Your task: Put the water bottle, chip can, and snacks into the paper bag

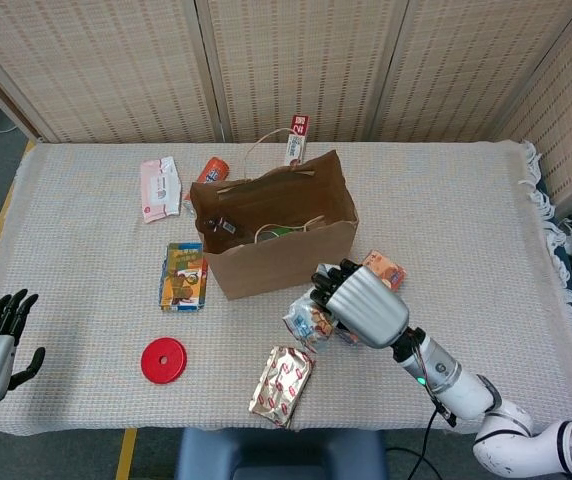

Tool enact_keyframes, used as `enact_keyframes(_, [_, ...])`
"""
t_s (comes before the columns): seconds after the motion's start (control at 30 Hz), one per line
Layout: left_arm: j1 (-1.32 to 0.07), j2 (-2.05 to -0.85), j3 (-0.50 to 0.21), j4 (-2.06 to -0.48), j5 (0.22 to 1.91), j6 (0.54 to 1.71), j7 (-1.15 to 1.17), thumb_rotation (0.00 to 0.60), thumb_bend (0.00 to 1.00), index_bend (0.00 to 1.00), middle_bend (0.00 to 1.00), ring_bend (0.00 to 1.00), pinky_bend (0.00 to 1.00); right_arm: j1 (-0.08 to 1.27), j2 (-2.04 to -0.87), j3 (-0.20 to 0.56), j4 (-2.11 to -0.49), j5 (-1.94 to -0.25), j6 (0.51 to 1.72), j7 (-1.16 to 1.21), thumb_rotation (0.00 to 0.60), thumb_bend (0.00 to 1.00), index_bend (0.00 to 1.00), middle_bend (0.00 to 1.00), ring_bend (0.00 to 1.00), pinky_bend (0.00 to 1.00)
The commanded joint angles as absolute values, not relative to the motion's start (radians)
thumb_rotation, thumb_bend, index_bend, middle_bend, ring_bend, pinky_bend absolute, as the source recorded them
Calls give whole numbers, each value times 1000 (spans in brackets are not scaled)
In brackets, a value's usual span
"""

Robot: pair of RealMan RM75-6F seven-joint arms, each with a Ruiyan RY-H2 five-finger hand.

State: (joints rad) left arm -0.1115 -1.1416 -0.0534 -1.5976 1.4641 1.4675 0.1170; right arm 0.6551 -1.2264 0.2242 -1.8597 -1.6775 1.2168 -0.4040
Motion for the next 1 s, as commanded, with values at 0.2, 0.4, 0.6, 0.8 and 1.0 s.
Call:
enact_keyframes(0.2, [-112, -1140, -52, -1597, 1466, 1466, 112, 600, 398, 56, 0, 0, 0, 724, -1263, 376, -1894, -1471, 1220, -598, 600, 372, 740, 620, 618, 627])
enact_keyframes(0.4, [-113, -1140, -53, -1594, 1467, 1465, 107, 600, 397, 56, 0, 0, 0, 797, -1346, 445, -1825, -1334, 1222, -726, 600, 372, 742, 622, 618, 627])
enact_keyframes(0.6, [-114, -1138, -53, -1593, 1468, 1463, 95, 600, 398, 64, 0, 0, 0, 861, -1445, 489, -1748, -1225, 1261, -798, 600, 372, 743, 623, 618, 627])
enact_keyframes(0.8, [-115, -1135, -51, -1591, 1472, 1461, 88, 600, 397, 66, 0, 0, 0, 894, -1483, 475, -1715, -1157, 1279, -895, 600, 372, 742, 623, 618, 627])
enact_keyframes(1.0, [-115, -1136, -51, -1588, 1474, 1463, 85, 600, 400, 66, 0, 0, 0, 919, -1545, 488, -1656, -1138, 1363, -943, 600, 373, 742, 623, 618, 627])
